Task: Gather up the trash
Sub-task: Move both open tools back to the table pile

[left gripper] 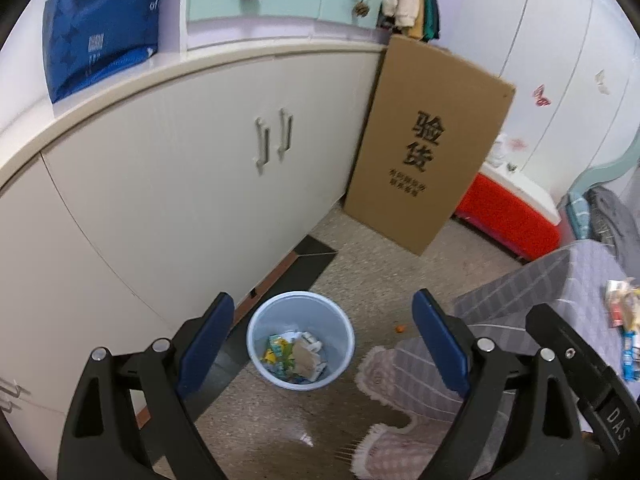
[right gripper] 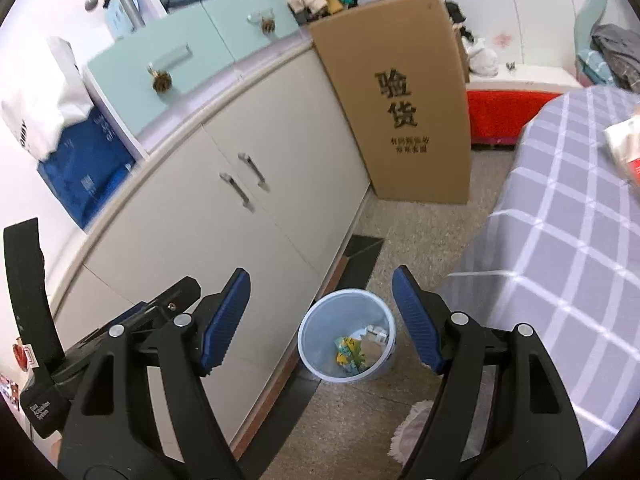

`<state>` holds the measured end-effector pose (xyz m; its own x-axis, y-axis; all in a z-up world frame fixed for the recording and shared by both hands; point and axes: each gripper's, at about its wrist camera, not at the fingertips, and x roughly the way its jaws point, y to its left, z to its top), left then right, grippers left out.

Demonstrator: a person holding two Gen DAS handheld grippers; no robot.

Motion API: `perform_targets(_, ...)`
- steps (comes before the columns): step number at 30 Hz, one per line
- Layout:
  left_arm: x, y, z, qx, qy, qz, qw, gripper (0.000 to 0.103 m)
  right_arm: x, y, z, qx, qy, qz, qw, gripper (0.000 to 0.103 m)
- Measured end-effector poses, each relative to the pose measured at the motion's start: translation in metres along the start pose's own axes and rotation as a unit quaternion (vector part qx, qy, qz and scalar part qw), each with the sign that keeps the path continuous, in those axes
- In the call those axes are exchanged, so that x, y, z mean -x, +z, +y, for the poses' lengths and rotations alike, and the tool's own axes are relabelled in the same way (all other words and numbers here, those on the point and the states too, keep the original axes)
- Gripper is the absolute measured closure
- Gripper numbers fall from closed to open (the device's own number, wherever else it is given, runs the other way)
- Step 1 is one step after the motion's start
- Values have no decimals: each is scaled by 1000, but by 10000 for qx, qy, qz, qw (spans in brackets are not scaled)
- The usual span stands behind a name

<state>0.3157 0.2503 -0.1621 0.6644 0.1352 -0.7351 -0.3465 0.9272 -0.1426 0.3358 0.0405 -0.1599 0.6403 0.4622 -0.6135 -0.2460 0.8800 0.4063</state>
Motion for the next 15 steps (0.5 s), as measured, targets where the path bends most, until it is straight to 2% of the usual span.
perform_targets(8, 55, -14, -71, -402, -478, -228, 9978, 14, 87, 10, -42, -162, -95, -495, 9986, 28)
perform_targets(13, 74, -32, -144, -831, -1011, -65, 9914, 14, 143, 13, -96, -527, -266, -756, 9954, 26)
perform_targets(15, 76, -41, -176, -988, -1262, 114, 9870, 14, 171, 12, -125, -616, -524, -910, 9926, 25)
